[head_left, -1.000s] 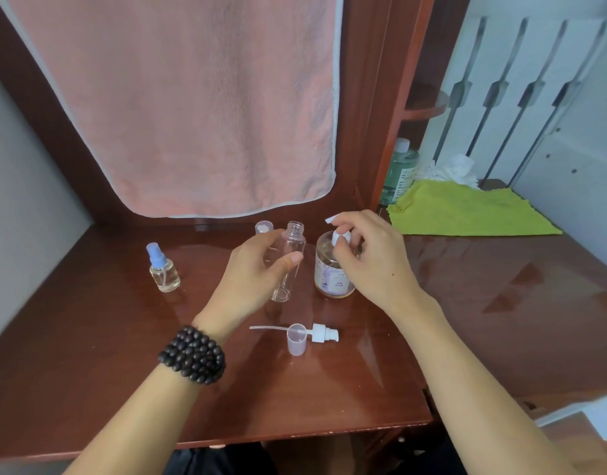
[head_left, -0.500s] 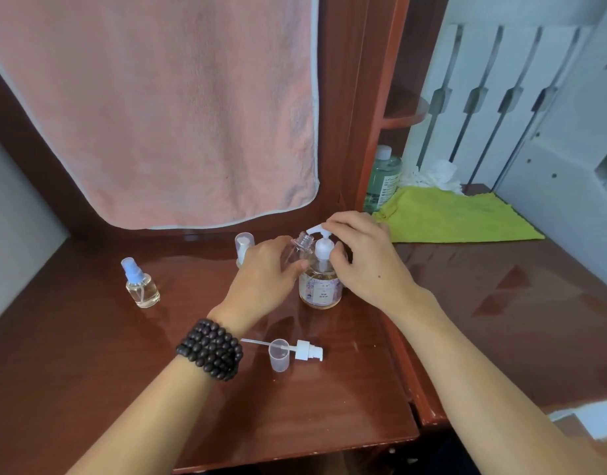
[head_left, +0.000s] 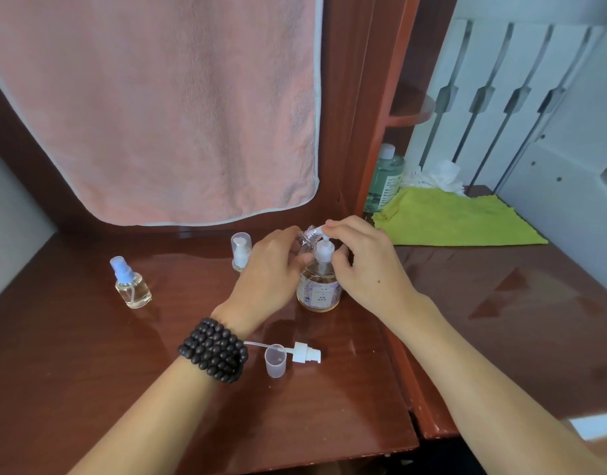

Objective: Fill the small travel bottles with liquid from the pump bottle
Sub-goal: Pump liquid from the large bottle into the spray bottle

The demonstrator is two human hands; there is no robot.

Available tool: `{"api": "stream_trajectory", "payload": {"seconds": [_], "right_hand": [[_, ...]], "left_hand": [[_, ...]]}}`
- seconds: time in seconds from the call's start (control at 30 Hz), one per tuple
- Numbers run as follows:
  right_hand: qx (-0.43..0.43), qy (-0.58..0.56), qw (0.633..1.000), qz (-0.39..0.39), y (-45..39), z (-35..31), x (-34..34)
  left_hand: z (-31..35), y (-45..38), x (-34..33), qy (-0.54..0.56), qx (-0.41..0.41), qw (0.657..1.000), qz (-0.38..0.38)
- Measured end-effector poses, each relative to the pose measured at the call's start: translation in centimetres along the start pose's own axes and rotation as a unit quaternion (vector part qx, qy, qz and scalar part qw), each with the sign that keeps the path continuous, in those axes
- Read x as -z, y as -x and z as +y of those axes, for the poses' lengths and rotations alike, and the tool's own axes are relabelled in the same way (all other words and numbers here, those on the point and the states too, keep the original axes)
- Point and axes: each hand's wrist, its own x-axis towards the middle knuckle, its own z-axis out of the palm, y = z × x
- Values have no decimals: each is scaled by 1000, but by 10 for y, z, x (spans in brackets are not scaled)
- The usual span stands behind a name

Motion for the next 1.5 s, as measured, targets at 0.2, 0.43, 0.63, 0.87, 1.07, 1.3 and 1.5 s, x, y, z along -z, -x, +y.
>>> {"api": "stream_trajectory", "payload": {"seconds": [0.2,0.43,0.63,0.87,1.07,1.3,1.5], "right_hand": [[-14,36,999,9,2,2,-6],[-3,41,999,18,3,0,-9],[-4,31,999,35,4,0,-10],[-16,51,998,35,4,0,-13],[-20,30,998,50,6,1,-13],[-14,13,998,57,4,2,-14],[-22,24,998,47,4,2,-16]], "left_hand": [[-2,1,-9,5,4,1000,10],[-1,-3,-5,14,5,1000,18],[0,0,-3,12,-9,1000,26],[1,3,-10,8,-8,999,31],[6,1,-1,14,-19,999,37],[10,2,1,18,-33,999,32],[9,6,-6,16,-18,999,33]]}}
